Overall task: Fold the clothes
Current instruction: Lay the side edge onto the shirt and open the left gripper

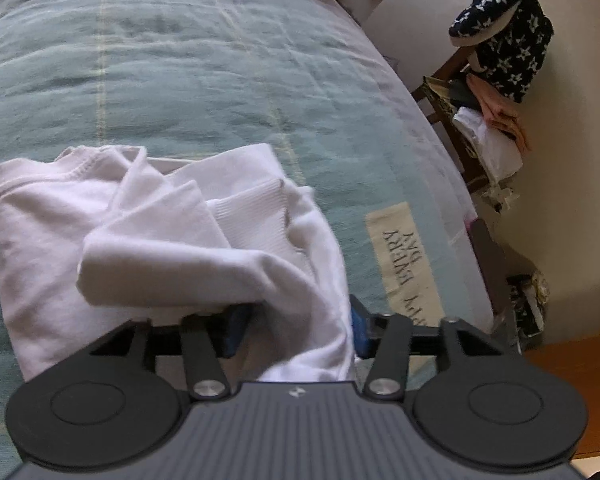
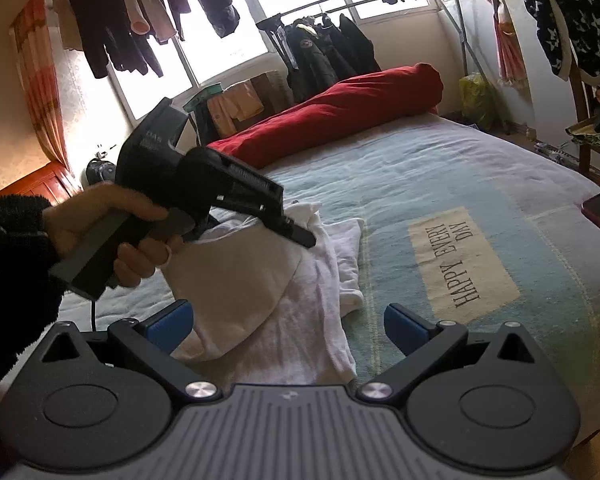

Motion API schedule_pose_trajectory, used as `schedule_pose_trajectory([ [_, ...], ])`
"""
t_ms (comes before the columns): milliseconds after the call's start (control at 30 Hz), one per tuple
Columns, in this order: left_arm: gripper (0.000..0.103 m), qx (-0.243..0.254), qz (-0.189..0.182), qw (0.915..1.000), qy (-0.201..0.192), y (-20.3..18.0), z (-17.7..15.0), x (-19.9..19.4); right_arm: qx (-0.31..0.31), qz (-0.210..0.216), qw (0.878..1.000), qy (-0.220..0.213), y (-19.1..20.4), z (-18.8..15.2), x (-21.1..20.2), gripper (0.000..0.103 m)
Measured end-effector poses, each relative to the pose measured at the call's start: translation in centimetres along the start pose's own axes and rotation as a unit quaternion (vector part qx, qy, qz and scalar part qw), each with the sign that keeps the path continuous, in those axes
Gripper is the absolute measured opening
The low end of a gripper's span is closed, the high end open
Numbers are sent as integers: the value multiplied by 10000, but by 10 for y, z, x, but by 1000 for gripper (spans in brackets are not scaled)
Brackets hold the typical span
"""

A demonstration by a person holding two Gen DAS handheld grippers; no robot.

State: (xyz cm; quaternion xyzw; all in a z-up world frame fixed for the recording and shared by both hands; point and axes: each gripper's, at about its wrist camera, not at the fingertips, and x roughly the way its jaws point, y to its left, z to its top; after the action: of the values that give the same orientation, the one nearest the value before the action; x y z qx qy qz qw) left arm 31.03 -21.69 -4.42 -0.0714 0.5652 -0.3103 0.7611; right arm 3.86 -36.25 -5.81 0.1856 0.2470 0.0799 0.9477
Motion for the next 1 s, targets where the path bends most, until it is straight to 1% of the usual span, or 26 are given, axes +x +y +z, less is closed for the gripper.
schedule_pose_trajectory([
  [333, 68, 289, -174, 9994, -94, -25, 10, -13, 7, -22, 10000, 2, -1, -1, -2, 103],
  [400, 68, 401, -103, 9991, -89, -33, 12, -15, 14, -33, 10000, -3, 0, -2, -2, 103],
  [500, 69, 438, -204, 9988, -91, -37, 12, -19, -4, -36, 10000, -14, 0, -2, -3, 103],
  [700, 70, 541, -359, 9976, -220, -37, 8, -32, 15, -31, 10000, 9, 0, -2, -1, 103],
  [733, 71, 574, -337, 9975, -255, -36, 7, -35, 15, -28, 10000, 17, 0, -2, 0, 103],
  [800, 71, 648, -171, 9970, -394, -32, 4, -42, 2, -23, 10000, 37, 1, -2, 1, 103],
  [867, 71, 907, 22, 9940, -603, -28, -6, -52, -31, -21, 10000, 42, 1, -2, 0, 103],
  [933, 72, 1336, 286, 9876, -774, -25, -26, -60, -59, -35, 10000, 27, 1, -2, -1, 103],
  [1000, 76, 1724, 545, 9798, -856, -20, -52, -67, -52, -68, 10000, 15, -2, -2, -3, 103],
])
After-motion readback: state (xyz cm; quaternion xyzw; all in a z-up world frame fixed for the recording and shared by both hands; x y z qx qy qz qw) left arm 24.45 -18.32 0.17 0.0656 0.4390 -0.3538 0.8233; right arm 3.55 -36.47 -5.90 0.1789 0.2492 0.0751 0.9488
